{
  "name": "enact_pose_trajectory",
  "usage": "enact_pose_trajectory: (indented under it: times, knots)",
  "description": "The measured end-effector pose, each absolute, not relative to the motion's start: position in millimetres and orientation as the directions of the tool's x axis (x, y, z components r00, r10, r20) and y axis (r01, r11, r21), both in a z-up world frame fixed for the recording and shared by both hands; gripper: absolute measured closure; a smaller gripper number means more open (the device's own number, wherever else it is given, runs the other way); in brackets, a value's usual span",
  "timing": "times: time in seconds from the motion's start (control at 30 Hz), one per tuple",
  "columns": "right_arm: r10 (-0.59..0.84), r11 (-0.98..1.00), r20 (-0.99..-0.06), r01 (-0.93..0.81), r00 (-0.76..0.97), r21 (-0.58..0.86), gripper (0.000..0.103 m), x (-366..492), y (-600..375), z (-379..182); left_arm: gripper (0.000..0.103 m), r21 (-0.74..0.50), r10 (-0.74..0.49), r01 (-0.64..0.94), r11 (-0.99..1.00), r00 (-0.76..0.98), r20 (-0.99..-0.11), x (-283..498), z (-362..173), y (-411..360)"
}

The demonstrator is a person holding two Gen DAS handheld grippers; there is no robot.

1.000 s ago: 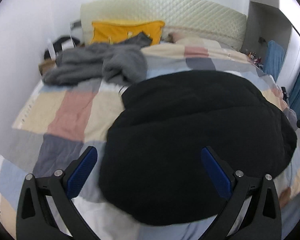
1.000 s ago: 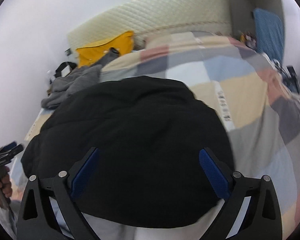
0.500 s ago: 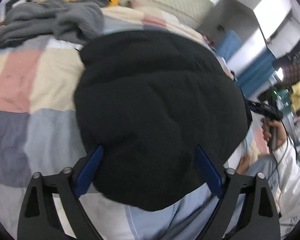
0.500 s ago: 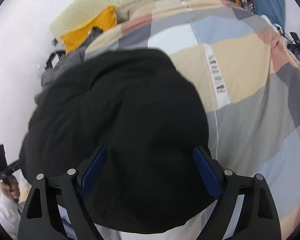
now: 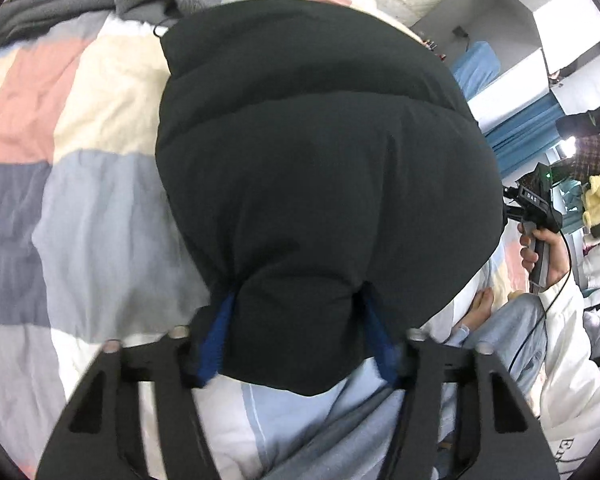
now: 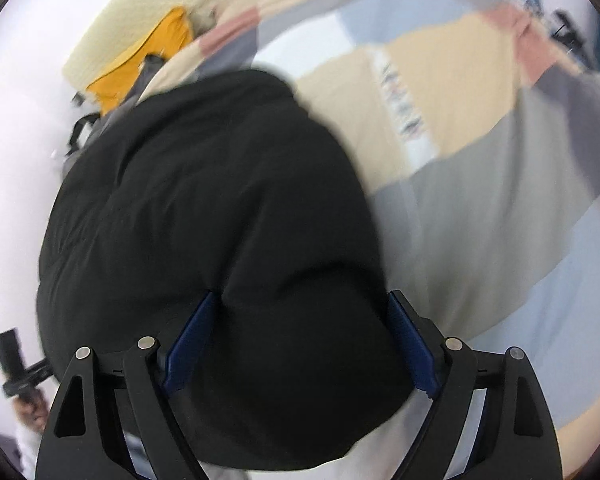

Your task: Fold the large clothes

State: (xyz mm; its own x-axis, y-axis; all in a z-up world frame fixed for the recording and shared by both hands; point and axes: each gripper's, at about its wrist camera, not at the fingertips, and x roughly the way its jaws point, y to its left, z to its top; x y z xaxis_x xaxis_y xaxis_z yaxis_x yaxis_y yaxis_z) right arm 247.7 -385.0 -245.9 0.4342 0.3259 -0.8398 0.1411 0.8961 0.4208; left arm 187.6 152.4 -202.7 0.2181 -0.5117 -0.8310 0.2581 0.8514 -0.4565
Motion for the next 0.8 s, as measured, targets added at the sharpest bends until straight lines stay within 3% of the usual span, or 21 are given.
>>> enact_pose_trajectory:
  times: [0.07, 0.1, 0.2, 0.57, 0.8]
  knots:
    - [0.336, 0.909, -0.837, 0.085, 0.431, 0.409, 0.046, 243, -374, -239, 0.065, -0.444, -0.499, 0.256, 0.858, 0.219, -0.838, 184, -198, 147]
    - [0.342, 0.916, -0.834, 0.044, 0.433, 0.399, 0.068, 238, -367, -231, 0.072, -0.44, -0.495, 0.254, 0.861, 0.223, -0.84, 184, -194, 145]
    - [0.297, 0.95, -0.856, -0.045, 0.423, 0.308, 0.089, 227, -354, -209, 0.081, -0.429, -0.486, 0.255, 0.866, 0.233, -0.842, 176, -182, 145]
    - [0.219, 0.971, -0.948, -0.148, 0.232, 0.188, 0.09, 218, -334, -243, 0.081, -0.362, -0.4, 0.233, 0.903, 0.143, -0.905, 175, -206, 131]
    - [0.208, 0.978, -0.937, -0.09, 0.28, 0.19, 0.086, 208, -337, -212, 0.07, -0.299, -0.343, 0.192, 0.935, 0.27, -0.9, 160, -175, 136]
